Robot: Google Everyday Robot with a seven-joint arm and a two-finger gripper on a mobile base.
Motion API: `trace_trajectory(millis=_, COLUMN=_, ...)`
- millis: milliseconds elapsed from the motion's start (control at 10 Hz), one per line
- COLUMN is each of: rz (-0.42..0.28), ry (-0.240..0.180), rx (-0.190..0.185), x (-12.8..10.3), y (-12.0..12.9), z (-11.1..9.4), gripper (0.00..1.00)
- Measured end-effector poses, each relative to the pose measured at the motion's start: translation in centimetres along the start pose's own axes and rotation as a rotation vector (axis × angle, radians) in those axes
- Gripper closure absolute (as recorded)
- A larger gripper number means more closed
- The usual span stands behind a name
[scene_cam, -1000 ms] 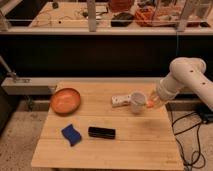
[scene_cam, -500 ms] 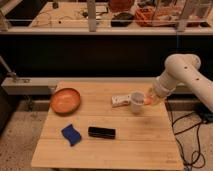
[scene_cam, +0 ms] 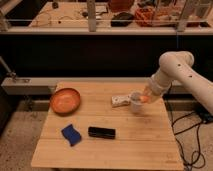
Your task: Place the pepper in the ceramic cup
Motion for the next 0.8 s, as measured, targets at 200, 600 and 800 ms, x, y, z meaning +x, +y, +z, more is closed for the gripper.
trace_trajectory(millis=200, rz=0.003, ry=0.01, rx=0.001, x=-0.1, y=-0.5, z=0.1, gripper=0.99)
trace_trajectory(millis=600, rz=0.006, ry=0.029, rx=0.005, x=0.2, y=-1.3, z=0.4, gripper=0.99)
trace_trajectory(millis=800, rz=0.005, ry=0.036, rx=0.005, x=0.2, y=-1.7, z=0.5, gripper=0.99)
